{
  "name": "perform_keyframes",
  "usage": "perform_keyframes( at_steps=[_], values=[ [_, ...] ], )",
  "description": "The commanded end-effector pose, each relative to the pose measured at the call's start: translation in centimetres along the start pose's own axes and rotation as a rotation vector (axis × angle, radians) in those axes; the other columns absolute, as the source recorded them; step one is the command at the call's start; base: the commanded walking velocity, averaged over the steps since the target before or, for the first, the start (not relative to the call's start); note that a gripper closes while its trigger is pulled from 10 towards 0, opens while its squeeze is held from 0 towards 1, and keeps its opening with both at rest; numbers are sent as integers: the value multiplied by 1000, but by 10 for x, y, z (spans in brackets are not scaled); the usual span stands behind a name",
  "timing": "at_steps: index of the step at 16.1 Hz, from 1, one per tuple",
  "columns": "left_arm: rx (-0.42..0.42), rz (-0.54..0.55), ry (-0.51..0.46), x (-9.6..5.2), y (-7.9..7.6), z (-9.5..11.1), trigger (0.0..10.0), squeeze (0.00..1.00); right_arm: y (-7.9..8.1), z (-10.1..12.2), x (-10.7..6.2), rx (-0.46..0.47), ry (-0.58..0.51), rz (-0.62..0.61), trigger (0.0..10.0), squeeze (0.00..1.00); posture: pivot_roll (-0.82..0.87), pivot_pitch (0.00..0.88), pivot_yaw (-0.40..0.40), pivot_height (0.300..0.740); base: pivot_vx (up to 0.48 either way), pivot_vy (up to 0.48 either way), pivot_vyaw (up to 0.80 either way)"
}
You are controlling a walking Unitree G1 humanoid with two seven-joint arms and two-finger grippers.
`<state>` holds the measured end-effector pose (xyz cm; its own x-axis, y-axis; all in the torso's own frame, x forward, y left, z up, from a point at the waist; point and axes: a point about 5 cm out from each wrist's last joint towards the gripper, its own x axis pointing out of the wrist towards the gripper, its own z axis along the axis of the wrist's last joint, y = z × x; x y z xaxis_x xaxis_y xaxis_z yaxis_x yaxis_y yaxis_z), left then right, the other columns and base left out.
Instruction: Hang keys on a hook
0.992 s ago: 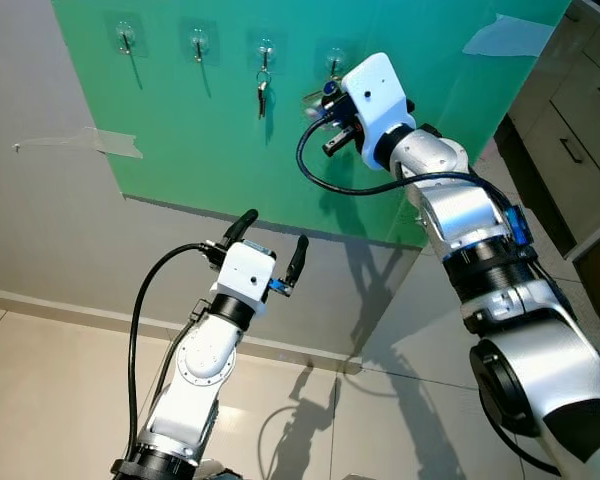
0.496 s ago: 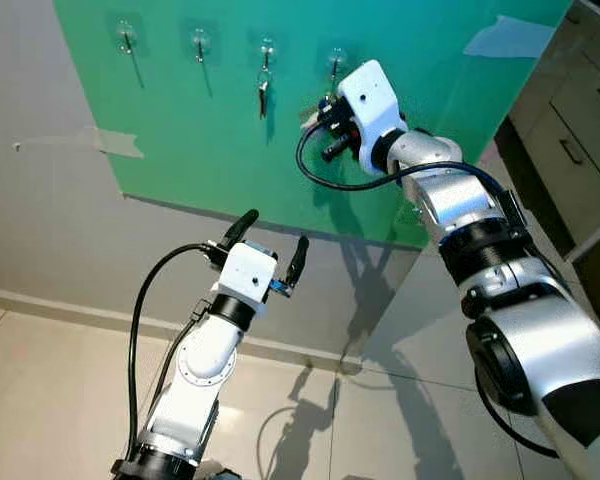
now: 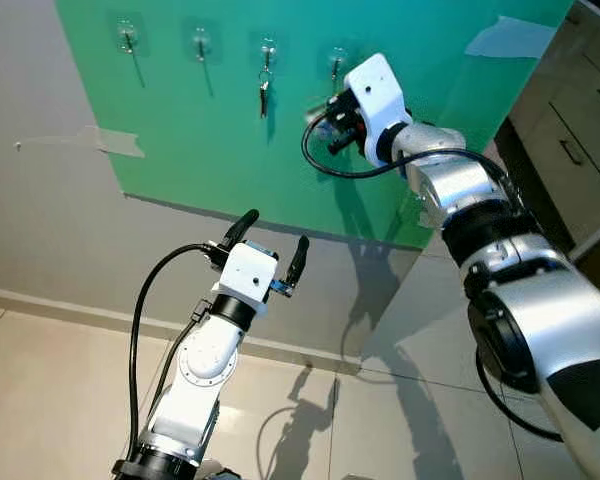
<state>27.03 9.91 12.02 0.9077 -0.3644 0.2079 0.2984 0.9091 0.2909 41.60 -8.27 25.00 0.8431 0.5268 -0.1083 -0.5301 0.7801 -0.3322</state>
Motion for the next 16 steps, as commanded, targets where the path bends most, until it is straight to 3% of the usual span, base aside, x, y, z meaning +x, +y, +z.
perform_keyframes(
  at_steps=[1, 8, 14, 16],
  values=[
    [1, -7, 9, 1, -3, -1, 10000, 0, -5, 15, -1, 6, -46, 19, 10000, 0, 5, 0, -118, 740, 0, 0, 0],
    [4, -6, 11, 2, -4, -1, 10000, 0, -10, 29, -1, 22, -54, 73, 10000, 0, 9, 0, -122, 740, 0, 0, 0],
    [6, -4, 11, 0, -4, -1, 10000, 0, -12, 22, 0, 159, -18, 51, 10000, 0, 24, 0, -129, 740, 0, 0, 0],
    [9, 0, 19, -2, -3, -2, 10000, 0, -14, 15, 0, 257, 5, 11, 10000, 0, 33, 0, -127, 740, 0, 0, 0]
  ],
)
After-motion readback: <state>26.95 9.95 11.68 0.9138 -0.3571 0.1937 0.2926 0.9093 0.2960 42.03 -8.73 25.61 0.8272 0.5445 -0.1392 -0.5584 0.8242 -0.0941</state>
